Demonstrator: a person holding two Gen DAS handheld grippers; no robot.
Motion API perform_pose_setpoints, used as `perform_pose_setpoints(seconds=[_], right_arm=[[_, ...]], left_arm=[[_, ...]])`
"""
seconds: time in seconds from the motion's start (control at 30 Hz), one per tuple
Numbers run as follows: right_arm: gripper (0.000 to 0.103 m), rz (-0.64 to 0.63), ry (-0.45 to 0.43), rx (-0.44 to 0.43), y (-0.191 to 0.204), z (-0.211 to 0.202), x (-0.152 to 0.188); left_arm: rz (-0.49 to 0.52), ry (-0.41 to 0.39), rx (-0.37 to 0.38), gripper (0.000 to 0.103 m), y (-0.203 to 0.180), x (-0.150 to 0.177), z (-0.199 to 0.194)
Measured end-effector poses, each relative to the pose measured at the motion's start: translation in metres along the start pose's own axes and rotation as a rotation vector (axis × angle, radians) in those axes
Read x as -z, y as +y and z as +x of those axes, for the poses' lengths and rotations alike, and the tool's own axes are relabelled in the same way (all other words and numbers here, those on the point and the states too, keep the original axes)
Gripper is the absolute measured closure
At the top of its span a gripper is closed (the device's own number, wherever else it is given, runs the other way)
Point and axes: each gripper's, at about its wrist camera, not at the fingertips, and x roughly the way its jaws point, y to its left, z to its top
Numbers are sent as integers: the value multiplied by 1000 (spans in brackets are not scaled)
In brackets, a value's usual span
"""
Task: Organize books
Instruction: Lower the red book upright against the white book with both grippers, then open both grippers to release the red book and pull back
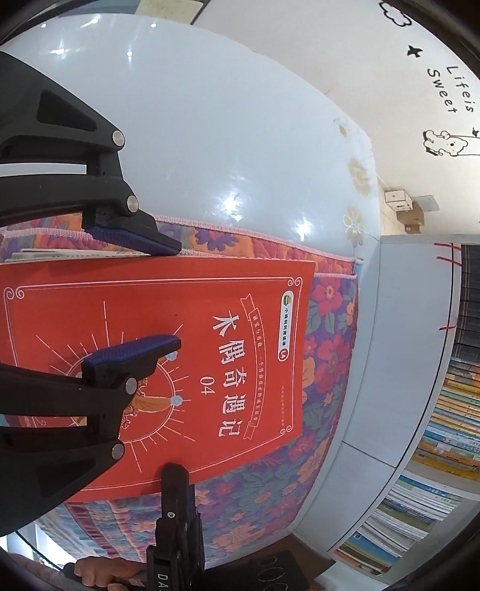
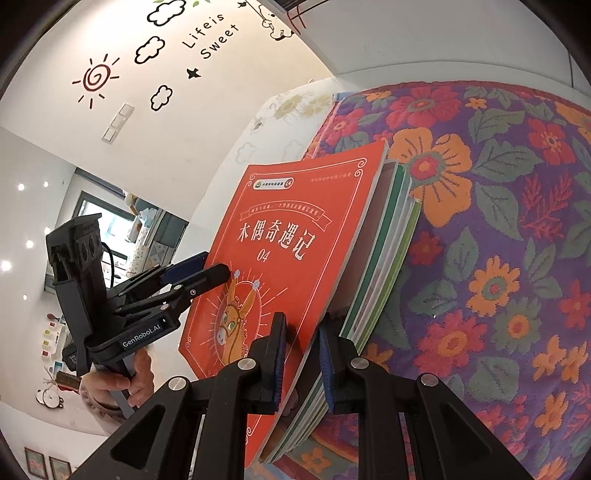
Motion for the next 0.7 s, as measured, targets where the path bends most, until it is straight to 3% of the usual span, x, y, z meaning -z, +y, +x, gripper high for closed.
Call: perform_pose_setpoints(seconds=[0.1, 0.2, 0.27, 0.33, 0.43, 0.57, 0.7], right_arm=[[86, 47, 4, -11, -5, -1, -1], [84, 54, 4, 10, -3, -3, 0], [80, 46, 0, 23, 1, -4, 1], [68, 34, -7, 34, 6, -6, 3], [52, -9, -26, 109, 14, -13, 8], [50, -67, -37, 185, 23, -29, 18], [49, -114, -60, 264, 30, -55, 39]], left_arm=[[-4, 0, -9, 60, -2, 1, -3], [0, -10, -44, 50, -6, 3, -8], [7, -29, -61, 45, -10, 4, -13], [12, -40, -75, 39, -13, 5, -18], [18, -60, -112, 34, -20, 6, -28], [22, -84, -144, 22, -30, 12, -45], [32, -122, -165, 20, -47, 21, -62]])
